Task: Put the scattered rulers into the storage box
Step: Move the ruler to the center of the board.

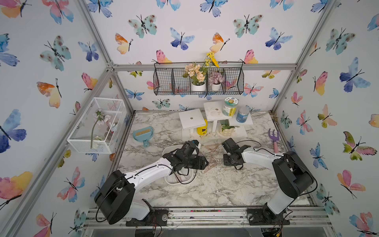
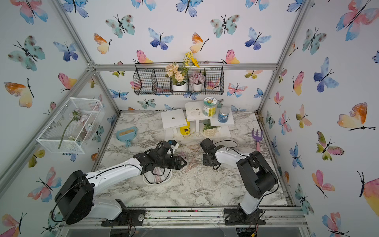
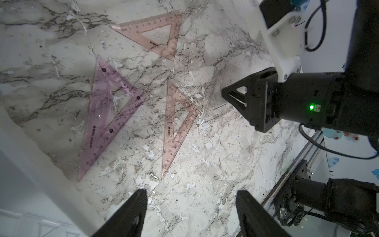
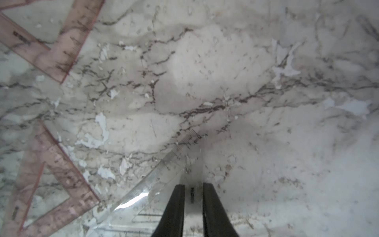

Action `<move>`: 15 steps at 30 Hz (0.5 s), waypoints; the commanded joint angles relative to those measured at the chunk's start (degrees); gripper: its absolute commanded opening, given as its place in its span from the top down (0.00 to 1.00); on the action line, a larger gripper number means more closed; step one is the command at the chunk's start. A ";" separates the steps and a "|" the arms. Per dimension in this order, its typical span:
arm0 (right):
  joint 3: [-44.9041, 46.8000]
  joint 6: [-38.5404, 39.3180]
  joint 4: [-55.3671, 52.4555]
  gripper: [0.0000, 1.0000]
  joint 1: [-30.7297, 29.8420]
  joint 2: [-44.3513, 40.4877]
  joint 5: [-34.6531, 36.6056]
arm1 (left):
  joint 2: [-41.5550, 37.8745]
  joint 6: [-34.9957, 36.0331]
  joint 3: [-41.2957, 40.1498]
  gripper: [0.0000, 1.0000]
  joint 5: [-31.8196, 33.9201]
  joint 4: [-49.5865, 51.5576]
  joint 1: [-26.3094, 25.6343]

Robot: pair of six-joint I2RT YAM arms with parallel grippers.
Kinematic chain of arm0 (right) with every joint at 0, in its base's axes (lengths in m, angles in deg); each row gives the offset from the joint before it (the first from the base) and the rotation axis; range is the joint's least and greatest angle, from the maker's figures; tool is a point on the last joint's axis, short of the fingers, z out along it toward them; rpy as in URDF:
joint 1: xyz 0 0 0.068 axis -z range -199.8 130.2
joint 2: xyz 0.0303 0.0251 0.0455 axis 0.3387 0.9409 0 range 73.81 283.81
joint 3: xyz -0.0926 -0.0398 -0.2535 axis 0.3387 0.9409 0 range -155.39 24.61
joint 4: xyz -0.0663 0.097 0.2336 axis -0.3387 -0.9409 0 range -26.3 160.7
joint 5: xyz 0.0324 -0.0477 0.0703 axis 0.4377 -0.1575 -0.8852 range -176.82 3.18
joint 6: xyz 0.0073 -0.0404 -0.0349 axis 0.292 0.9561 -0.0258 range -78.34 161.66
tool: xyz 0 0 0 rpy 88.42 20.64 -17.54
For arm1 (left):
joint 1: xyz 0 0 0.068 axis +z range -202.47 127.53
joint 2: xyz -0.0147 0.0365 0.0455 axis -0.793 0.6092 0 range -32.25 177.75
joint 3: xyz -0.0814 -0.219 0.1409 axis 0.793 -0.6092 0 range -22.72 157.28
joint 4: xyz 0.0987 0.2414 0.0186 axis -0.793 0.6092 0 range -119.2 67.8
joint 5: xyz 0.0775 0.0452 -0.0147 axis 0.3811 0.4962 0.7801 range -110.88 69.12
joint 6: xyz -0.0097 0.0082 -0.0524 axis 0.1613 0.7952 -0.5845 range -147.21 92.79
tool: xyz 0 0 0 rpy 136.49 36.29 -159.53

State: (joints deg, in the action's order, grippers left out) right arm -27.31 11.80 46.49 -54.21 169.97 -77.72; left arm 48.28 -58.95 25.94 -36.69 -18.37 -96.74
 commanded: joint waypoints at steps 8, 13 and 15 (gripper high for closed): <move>5.40 3.84 -4.20 0.83 -1.17 -3.70 -8.34 | 1.41 -1.54 -0.05 0.27 -2.03 -2.13 -0.67; 5.87 3.86 -4.35 0.82 -3.42 -5.50 -9.18 | 2.87 -1.74 0.28 0.27 -1.59 -2.38 -1.99; 5.78 3.76 -4.95 0.82 -4.27 -5.72 -8.42 | 3.50 -1.74 0.46 0.27 -1.50 -2.38 -2.35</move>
State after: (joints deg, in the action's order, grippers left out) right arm -22.50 15.16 45.27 -57.18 164.66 -84.12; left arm 50.38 -60.48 25.92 -37.35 -20.27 -98.38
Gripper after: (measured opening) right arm 0.177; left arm 0.731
